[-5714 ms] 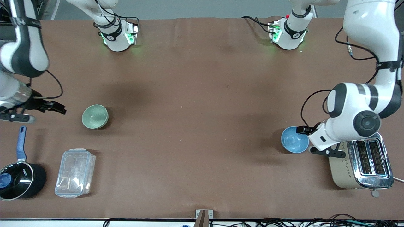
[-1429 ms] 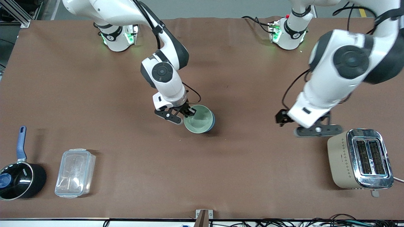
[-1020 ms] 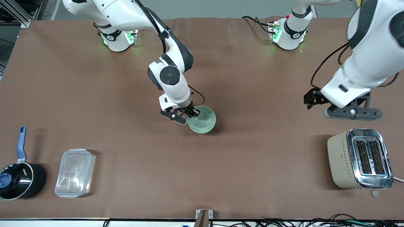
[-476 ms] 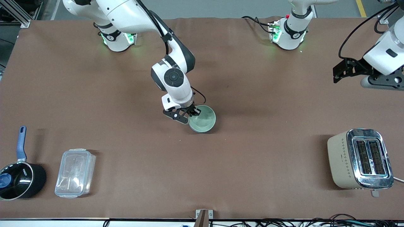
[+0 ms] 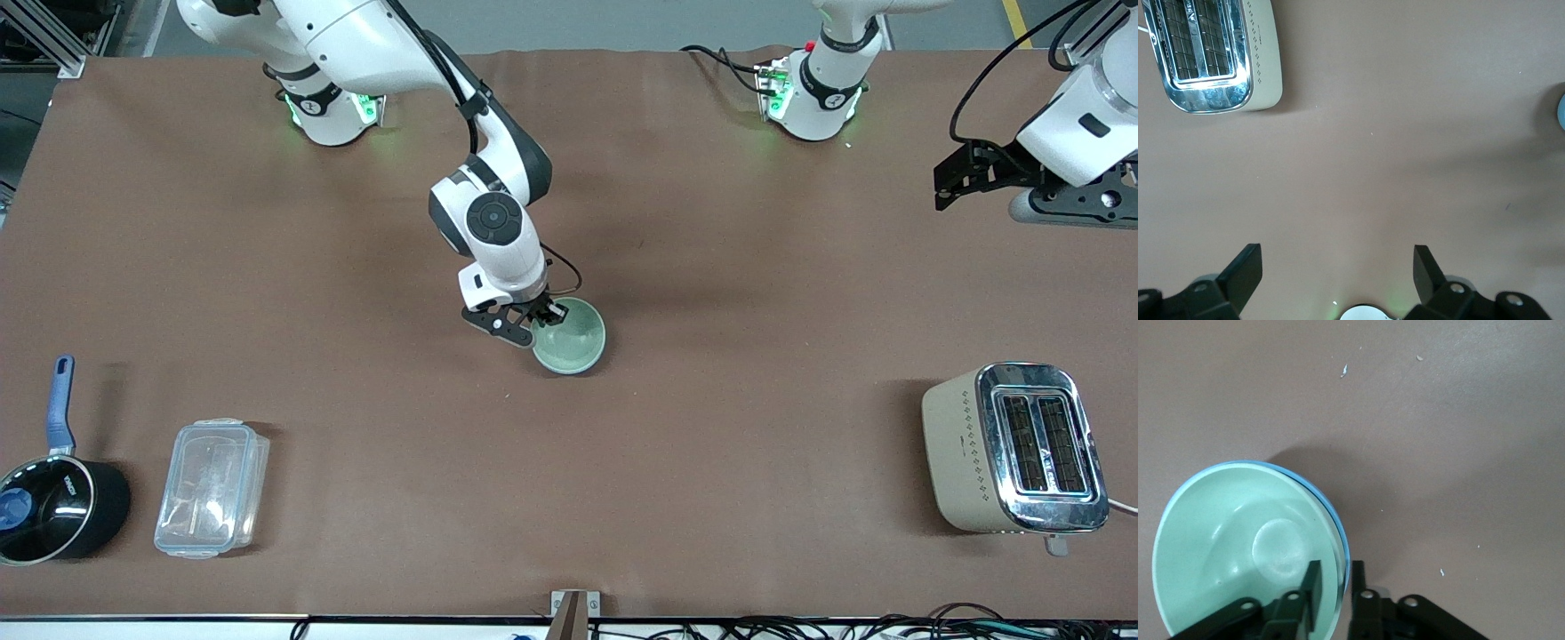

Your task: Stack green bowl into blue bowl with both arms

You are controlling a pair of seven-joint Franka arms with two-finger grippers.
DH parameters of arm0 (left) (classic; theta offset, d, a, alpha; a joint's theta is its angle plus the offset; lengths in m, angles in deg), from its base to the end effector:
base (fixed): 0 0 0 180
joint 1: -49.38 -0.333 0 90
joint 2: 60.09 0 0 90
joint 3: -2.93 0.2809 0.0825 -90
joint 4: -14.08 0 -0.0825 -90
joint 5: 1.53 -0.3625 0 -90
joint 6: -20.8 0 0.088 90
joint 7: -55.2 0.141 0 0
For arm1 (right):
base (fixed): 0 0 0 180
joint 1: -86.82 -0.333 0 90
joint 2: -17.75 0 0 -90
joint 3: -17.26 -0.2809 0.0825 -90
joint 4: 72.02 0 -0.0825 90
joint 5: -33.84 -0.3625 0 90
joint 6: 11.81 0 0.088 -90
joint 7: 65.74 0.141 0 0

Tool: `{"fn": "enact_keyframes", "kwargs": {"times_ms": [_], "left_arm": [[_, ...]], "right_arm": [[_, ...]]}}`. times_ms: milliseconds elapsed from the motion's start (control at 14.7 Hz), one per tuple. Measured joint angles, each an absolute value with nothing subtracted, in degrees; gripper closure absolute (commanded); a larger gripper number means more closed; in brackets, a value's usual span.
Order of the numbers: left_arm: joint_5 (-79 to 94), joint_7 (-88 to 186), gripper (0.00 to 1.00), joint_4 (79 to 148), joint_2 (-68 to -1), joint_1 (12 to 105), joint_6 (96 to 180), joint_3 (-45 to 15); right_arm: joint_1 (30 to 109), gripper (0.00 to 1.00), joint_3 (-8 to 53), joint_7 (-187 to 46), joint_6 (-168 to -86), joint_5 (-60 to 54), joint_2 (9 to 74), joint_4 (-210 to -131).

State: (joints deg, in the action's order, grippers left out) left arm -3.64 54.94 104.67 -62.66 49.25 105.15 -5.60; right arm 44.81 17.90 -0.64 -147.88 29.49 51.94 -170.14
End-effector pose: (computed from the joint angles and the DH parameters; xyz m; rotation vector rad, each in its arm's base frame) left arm 0.5033 -0.0703 0.5658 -3.0845 0.2151 0.0945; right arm 0.4834 0.4298 0.2011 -2.9777 0.7051 -0.0011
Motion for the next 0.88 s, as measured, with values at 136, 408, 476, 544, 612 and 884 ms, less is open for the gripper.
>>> {"fn": "enact_keyframes", "kwargs": {"times_ms": [136,408,476,544,612,884], "left_arm": [[-3.6,54.9,0.00,104.7,-62.7,49.3,105.2,-5.8],[-3.6,54.9,0.00,104.7,-62.7,49.3,105.2,-5.9],[-3.6,54.9,0.00,104.7,-62.7,49.3,105.2,-5.9],[-3.6,54.9,0.00,104.7,-62.7,49.3,105.2,-5.9],[-3.6,54.9,0.00,104.7,-62.6,49.3,105.2,-5.9],[-3.6,54.9,0.00,104.7,-62.5,49.5,105.3,-6.0]], "right_arm": [[44.8,0.00,18.4,0.3,-148.0,29.5,51.9,-169.5],[45.4,0.00,23.8,-0.2,-139.2,34.5,46.3,-166.0],[46.0,0.00,25.1,-1.5,-134.6,35.9,43.5,-165.6],[47.0,0.00,26.1,-3.9,-130.5,36.9,40.6,-165.6],[48.5,0.00,27.1,-7.2,-127.3,37.4,37.8,-165.6],[57.5,0.00,28.7,-19.5,-118.8,37.6,29.8,-165.7]]}}
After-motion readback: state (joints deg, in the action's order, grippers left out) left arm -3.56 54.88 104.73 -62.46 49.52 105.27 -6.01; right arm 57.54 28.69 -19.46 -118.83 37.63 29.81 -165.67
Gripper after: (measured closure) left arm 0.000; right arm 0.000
